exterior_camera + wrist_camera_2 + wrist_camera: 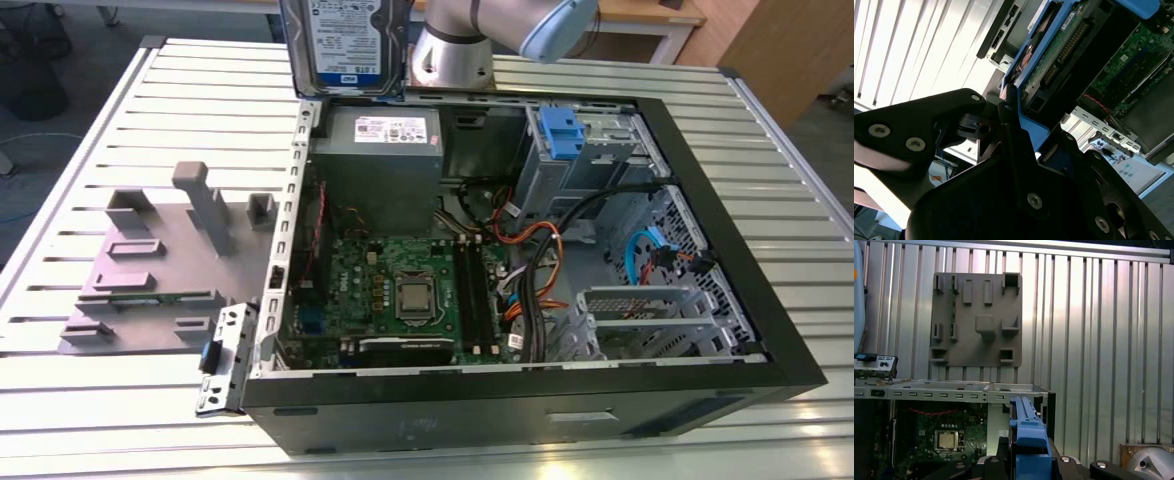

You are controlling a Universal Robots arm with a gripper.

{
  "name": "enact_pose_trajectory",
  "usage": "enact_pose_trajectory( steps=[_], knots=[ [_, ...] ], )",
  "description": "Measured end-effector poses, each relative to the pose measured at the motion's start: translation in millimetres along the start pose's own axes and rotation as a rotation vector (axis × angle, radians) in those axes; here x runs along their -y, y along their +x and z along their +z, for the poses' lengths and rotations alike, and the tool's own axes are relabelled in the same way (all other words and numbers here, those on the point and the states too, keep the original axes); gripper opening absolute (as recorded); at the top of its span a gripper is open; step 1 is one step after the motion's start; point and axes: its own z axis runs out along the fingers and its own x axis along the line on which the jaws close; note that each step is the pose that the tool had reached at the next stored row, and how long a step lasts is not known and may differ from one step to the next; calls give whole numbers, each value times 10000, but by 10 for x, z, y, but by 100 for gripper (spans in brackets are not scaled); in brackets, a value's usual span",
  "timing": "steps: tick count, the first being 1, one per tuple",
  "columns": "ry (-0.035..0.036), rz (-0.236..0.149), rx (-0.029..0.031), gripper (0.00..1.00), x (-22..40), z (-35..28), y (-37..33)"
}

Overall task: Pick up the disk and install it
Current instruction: 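Pick up the disk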

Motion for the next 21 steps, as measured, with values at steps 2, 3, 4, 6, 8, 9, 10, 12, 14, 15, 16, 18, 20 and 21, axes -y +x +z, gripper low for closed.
enact_pose_trajectory(
  steps=[2, 3, 4, 6, 8, 9, 10, 12, 14, 15, 16, 18, 20, 21],
  knots=[
    [0, 0, 0, 37, 6, 0, 0],
    [0, 0, 0, 37, 9, 0, 0],
    [0, 0, 0, 37, 12, 0, 0],
    [0, 0, -1, 37, 18, -1, 1],
    [0, -1, 0, 37, 26, -1, 1],
    [0, -1, 0, 37, 29, -1, 1],
    [0, 0, 0, 37, 33, -1, 1],
    [0, -1, 0, 37, 41, -1, 1],
    [0, -1, 0, 37, 48, -1, 2],
    [0, 0, -1, 37, 51, -1, 1],
    [0, 0, -1, 37, 55, -2, 2],
    [0, 0, -1, 37, 61, -2, 2],
    [0, -1, -1, 37, 68, -2, 2],
    [0, 0, -1, 37, 72, -2, 2]
  ],
)
